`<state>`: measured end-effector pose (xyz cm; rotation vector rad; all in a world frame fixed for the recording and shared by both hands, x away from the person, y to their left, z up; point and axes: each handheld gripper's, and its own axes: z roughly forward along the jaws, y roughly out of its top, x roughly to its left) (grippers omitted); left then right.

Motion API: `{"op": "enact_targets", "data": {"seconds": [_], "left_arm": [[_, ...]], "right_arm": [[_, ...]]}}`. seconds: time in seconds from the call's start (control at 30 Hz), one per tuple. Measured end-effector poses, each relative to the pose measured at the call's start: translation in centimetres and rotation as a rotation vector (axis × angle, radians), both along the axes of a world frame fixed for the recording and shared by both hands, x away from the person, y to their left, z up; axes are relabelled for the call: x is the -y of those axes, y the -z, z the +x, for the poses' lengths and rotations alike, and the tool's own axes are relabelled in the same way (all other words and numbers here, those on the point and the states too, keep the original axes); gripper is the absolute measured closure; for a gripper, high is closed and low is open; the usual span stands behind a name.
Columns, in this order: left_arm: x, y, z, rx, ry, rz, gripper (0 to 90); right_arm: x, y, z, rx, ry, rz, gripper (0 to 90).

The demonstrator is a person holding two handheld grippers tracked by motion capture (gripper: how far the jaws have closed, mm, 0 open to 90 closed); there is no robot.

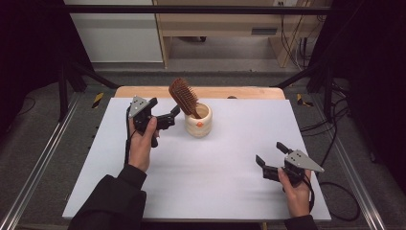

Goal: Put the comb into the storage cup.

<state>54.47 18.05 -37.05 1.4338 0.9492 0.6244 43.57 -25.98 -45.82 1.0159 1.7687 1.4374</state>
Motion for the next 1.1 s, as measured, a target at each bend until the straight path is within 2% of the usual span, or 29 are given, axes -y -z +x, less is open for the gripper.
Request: {"op": "enact_targets", "data": {"seconds": [0.07, 0.2, 0.4, 0.47, 0.6, 0.67, 0.7, 0.73, 0.87, 0.93, 1.0, 1.07, 1.1], "left_arm": [[-0.3, -0.1, -0.2, 0.009, 0.001, 0.003, 2.4], [-0.9, -0.3, -0.6, 0.023, 0.003, 0.038, 2.3], [-2.2, -0.7, -1.9, 0.034, 0.004, 0.041, 2.2], [-2.9, -0.8, -2.7, 0.053, -0.008, 0.034, 2.2], [-4.1, -1.0, -3.8, 0.066, -0.01, 0.068, 2.1], [-4.6, -1.0, -4.3, 0.08, -0.017, 0.081, 2.1], [-4.9, -1.0, -4.5, 0.086, -0.021, 0.082, 2.1], [-5.2, -0.9, -4.8, 0.092, -0.025, 0.07, 2.0], [-6.4, -0.6, -5.6, 0.089, -0.03, 0.041, 1.9], [-7.0, -0.5, -6.0, 0.093, -0.024, 0.039, 1.7], [-7.5, -0.4, -6.3, 0.104, -0.023, 0.055, 1.1], [-7.9, -0.3, -6.5, 0.107, -0.016, 0.055, 1.1], [-8.0, -0.2, -6.6, 0.107, -0.01, 0.042, 1.1]], "right_arm": [[0.1, 0.0, -0.1, 0.001, 0.001, 0.006, 7.9], [-0.2, 0.3, -0.3, -0.003, -0.009, -0.015, 7.5], [-0.4, 0.5, -0.6, -0.003, -0.006, -0.01, 6.4], [-0.5, 0.5, -0.7, 0.016, 0.018, -0.044, 5.9], [-0.8, 0.7, -0.7, 0.021, 0.017, -0.057, 5.9], [-0.8, 0.6, -0.7, 0.019, 0.029, -0.021, 5.9], [-0.8, 0.6, -0.7, 0.019, 0.031, 0.008, 6.0], [-0.8, 0.5, -0.7, 0.025, 0.026, 0.016, 6.0], [-1.0, 0.7, -0.7, 0.036, 0.024, -0.012, 6.0], [-1.0, 0.7, -0.7, 0.038, 0.022, -0.004, 5.6], [-1.1, 0.7, -0.8, 0.053, 0.01, 0.024, 4.2], [-1.2, 0.7, -0.9, 0.069, 0.004, 0.014, 4.2], [-1.2, 0.7, -1.0, 0.073, 0.008, 0.008, 4.2]]}}
